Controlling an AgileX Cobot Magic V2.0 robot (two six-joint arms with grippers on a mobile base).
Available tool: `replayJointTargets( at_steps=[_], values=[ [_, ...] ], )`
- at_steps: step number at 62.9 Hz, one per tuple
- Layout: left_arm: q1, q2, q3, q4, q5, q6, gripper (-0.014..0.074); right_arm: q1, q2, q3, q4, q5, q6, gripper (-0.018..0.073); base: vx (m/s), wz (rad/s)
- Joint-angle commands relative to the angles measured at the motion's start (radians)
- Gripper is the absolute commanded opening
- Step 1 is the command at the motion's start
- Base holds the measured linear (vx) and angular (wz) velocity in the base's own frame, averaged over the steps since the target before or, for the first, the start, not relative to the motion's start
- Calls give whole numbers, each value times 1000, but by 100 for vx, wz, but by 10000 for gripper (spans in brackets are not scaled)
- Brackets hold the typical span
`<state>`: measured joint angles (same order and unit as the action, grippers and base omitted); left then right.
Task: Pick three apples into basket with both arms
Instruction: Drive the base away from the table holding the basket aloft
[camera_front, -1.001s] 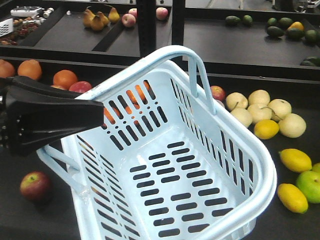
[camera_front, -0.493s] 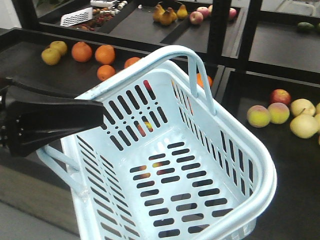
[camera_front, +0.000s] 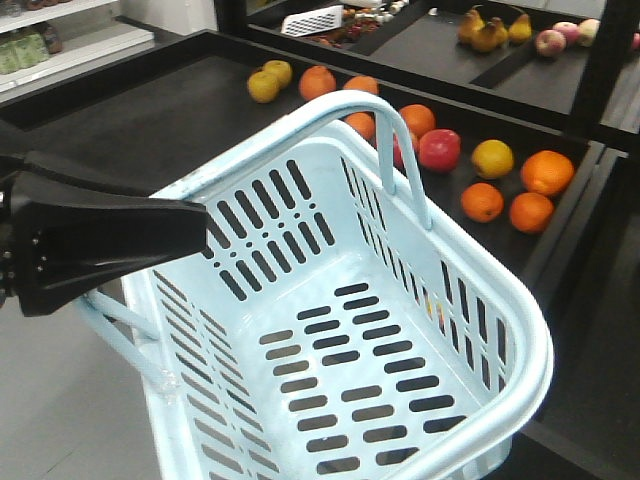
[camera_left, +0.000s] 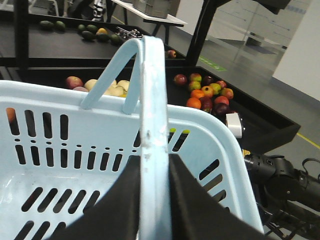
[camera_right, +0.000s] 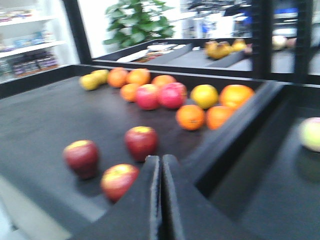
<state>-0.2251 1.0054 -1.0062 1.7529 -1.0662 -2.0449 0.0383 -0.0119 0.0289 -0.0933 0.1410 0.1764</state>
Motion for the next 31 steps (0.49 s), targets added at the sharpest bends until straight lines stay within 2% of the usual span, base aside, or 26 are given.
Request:
replayJointTargets(
  at_steps=[1,31],
  values=[
    [-2,-19,-27,50,33,0,-6,-7,-13,12,-10,-76,-1,-7,-16,60],
    [-2,-19,-27,50,33,0,-6,-7,-13,12,-10,-76,-1,-7,-16,62]
  ],
)
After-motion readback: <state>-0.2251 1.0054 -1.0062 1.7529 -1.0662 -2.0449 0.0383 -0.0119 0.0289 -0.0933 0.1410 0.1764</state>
